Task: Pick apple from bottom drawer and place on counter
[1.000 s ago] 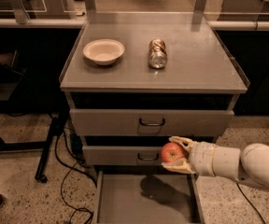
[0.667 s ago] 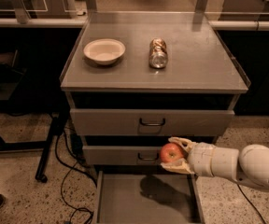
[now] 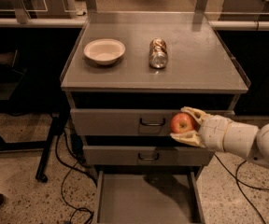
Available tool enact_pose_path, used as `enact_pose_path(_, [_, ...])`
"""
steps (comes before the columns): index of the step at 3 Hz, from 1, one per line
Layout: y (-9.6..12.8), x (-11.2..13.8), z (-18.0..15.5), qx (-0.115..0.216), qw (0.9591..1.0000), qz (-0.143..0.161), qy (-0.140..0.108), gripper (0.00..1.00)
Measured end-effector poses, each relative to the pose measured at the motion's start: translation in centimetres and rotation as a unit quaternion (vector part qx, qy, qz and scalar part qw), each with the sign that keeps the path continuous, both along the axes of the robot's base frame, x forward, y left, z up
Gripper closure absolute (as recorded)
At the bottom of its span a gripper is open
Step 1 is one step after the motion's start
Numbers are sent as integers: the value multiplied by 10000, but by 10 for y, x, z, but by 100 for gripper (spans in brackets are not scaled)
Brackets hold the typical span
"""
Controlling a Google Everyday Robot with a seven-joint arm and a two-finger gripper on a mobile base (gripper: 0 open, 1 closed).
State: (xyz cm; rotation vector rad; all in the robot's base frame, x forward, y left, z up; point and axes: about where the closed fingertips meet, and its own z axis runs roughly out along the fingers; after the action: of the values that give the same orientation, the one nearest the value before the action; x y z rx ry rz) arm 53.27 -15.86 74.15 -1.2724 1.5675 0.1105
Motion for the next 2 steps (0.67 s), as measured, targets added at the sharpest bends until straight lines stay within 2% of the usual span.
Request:
enact_pose_path(1, [-29, 12, 53, -185, 9970, -481, -572, 100])
enact_pose_path(2, [-32, 15, 59, -166, 9967, -512, -609, 100])
